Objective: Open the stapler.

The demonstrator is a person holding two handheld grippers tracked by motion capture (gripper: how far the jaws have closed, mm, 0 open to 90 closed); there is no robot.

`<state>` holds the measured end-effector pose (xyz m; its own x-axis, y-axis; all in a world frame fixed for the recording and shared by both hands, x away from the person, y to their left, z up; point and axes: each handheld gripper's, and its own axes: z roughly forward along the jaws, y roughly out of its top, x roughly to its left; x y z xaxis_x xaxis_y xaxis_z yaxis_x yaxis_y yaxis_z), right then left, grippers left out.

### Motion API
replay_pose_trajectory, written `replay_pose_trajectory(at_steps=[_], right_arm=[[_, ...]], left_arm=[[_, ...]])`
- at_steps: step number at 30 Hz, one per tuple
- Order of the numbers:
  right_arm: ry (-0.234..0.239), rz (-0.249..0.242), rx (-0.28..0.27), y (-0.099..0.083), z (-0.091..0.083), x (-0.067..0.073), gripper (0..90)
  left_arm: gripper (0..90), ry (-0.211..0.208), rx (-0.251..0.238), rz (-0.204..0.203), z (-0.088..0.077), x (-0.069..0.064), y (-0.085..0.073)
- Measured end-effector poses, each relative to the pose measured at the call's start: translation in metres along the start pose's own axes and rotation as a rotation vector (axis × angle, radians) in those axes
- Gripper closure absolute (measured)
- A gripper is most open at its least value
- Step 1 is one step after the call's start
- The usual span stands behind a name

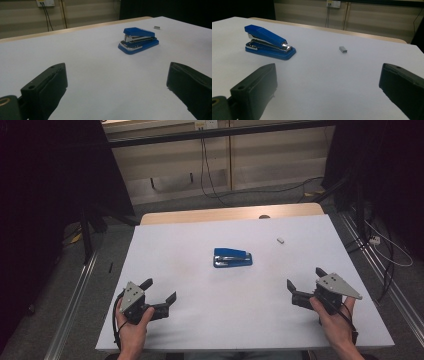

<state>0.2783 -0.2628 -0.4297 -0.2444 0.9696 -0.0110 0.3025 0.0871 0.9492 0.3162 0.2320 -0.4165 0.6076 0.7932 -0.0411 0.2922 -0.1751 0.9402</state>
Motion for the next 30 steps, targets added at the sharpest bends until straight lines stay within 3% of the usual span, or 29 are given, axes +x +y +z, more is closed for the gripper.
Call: replay_pose_trajectory(at_steps=[15,24,28,30], right_arm=[[0.031,0.038,0.021,-0.002,0.006,-0.006,1.1],[0.058,0.019,0.026,-0.002,0.007,-0.002,1.1],[0.084,0.01,0.035,-0.002,0.007,0.001,1.1],[0.096,0.006,0.038,-0.003,0.008,0.003,1.1]], left_arm=[[3.8,-0.028,0.036,-0.02,0.006,0.002,0.0],[5.3,-0.07,0.069,0.008,0.012,-0.002,0.001],[5.7,-0.084,0.079,-0.002,0.016,-0.001,0.001],[6.8,-0.085,0.116,-0.004,0.019,0.0,0.001]])
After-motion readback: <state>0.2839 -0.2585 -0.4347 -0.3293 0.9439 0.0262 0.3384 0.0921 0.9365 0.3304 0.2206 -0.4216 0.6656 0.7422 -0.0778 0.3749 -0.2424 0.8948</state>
